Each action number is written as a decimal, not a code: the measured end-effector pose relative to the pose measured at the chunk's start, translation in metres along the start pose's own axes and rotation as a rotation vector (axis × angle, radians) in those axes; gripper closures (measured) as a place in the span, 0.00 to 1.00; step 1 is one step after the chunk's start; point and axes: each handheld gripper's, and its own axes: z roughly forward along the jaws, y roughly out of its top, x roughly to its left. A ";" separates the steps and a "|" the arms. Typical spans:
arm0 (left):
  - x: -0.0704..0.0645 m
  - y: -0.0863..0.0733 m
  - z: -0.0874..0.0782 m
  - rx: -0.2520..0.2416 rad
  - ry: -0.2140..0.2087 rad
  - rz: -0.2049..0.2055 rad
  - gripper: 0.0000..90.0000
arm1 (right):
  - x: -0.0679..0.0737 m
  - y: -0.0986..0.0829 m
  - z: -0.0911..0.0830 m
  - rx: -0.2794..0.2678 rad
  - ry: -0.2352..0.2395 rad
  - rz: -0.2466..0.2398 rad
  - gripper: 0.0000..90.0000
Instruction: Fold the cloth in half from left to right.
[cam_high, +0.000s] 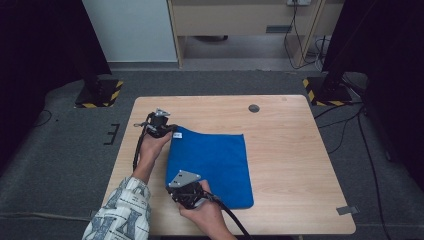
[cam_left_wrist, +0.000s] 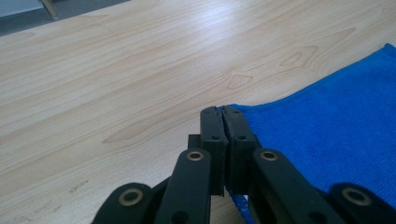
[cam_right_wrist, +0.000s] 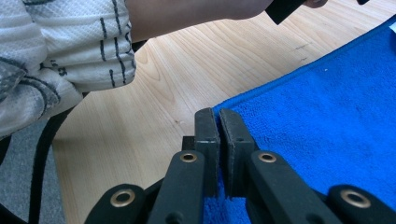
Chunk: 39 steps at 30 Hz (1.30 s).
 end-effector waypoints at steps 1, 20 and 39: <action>-0.001 0.000 -0.001 0.002 0.001 0.005 0.98 | 0.000 0.000 0.000 0.001 0.003 0.001 0.97; 0.021 -0.006 -0.018 0.005 0.034 -0.011 0.98 | 0.014 0.008 0.008 -0.010 0.024 -0.001 0.97; 0.039 -0.012 -0.042 -0.008 0.068 -0.022 0.98 | 0.034 0.026 0.032 -0.036 0.076 0.016 0.97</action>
